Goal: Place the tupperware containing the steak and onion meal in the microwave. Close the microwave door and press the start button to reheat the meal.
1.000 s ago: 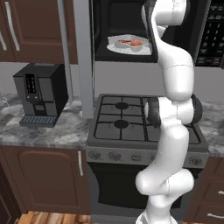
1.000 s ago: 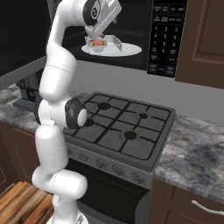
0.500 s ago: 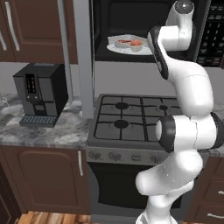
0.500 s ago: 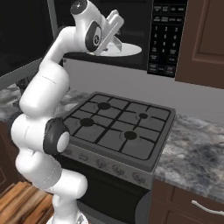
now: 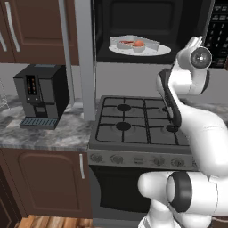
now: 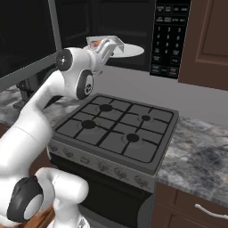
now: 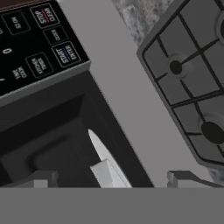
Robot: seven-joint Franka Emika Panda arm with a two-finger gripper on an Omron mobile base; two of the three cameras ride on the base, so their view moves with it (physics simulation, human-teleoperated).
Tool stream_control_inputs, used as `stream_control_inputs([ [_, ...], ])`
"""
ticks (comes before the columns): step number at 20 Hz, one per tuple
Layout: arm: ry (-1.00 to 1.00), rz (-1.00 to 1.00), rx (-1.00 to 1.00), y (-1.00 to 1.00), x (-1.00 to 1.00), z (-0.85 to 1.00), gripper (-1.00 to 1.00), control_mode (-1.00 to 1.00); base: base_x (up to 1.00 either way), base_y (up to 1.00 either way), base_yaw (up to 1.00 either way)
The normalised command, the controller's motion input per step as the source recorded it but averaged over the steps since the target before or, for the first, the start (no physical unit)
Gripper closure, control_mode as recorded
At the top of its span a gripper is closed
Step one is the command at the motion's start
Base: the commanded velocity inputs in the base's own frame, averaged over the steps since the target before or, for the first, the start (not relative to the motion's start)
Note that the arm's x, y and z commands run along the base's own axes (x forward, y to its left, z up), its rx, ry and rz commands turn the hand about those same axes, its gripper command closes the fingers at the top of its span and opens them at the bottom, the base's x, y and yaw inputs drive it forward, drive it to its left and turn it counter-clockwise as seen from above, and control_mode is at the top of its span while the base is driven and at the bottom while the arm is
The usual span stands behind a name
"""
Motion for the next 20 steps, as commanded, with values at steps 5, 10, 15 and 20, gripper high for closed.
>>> stream_control_inputs([
  [5, 0.06, 0.00, -0.05, 0.23, -1.00, 0.77, -1.00, -1.00, 0.00, 0.00, 0.00],
  [10, 0.20, 0.00, -0.10, 0.45, -1.00, 0.71, -1.00, -1.00, 0.00, 0.00, 0.00],
  [15, 0.18, -0.02, -0.18, 0.68, -1.00, 0.11, -1.00, -1.00, 0.00, 0.00, 0.00],
  [20, 0.01, -0.08, -0.22, 0.81, -1.00, -0.25, -1.00, -1.00, 0.00, 0.00, 0.00],
])
